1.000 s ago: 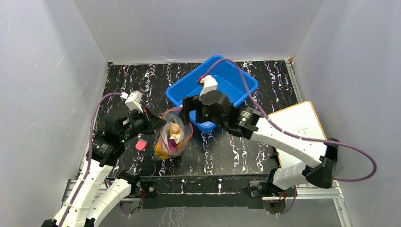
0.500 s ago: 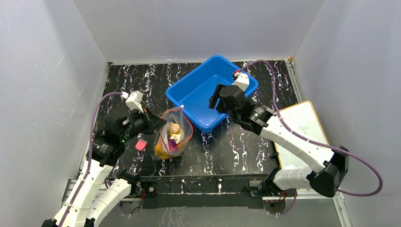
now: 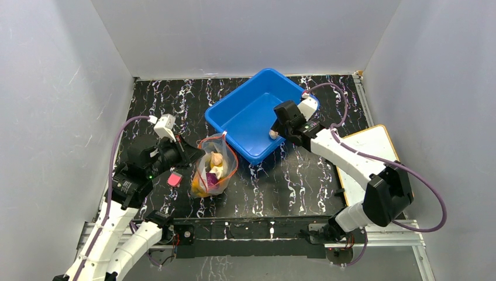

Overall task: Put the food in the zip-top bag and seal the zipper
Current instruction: Adjust the bin at the center of the board.

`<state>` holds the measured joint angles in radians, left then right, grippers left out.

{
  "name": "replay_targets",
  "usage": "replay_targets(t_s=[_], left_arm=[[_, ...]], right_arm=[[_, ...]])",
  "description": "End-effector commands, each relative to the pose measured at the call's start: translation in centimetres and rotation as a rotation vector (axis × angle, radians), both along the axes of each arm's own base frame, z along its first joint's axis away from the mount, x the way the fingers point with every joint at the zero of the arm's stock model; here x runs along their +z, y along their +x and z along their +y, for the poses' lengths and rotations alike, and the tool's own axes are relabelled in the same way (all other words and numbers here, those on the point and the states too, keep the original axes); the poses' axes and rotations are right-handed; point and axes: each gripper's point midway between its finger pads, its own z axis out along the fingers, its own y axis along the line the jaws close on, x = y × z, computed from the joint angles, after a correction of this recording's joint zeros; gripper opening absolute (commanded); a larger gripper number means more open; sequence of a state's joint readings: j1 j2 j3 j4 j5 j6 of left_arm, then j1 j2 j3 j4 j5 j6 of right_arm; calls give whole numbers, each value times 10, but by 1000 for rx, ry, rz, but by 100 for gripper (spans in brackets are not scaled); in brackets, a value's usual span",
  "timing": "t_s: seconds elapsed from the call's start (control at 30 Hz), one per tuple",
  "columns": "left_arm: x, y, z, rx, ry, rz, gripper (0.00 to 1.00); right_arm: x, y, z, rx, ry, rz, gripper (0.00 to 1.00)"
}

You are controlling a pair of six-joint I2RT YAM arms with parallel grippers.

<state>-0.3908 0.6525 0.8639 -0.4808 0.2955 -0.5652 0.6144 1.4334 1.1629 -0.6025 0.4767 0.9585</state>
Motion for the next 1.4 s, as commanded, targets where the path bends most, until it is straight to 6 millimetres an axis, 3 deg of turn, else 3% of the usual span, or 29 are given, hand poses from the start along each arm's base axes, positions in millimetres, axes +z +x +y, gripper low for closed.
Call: replay_targets(t_s=[0.0,0.23,0.37,0.5,0.67,0.77,0.93,1.27,1.37], left_arm=[[16,-3,-1,-12,-18,-49,0],[17,-3,-1,-14,-16,-48,0],[16,-3,0,-12,-16,-48,0],[15,-4,1,-7,-9,-46,0],[16,-3,3,-3,2,-52,0],[18,-2,3,-5,10,-59,0],[21,-2,6,1,29,-64,0],[23,-3,7,5,29,-71,0],[24,-3,7,4,28,-73,0]], right_arm=[[-9,9,-11,-126,21,3,52],[-48,4,-21,-209,-24,114,51],[-58,11,-18,-154,-50,86,35],[-49,17,-21,-65,-64,-45,27],[-20,19,-41,-4,-98,-313,0],[-4,21,-59,-15,-139,-433,0],[23,29,-73,59,-267,-573,0],[8,52,-77,204,-448,-497,0],[4,56,-78,197,-458,-450,12]])
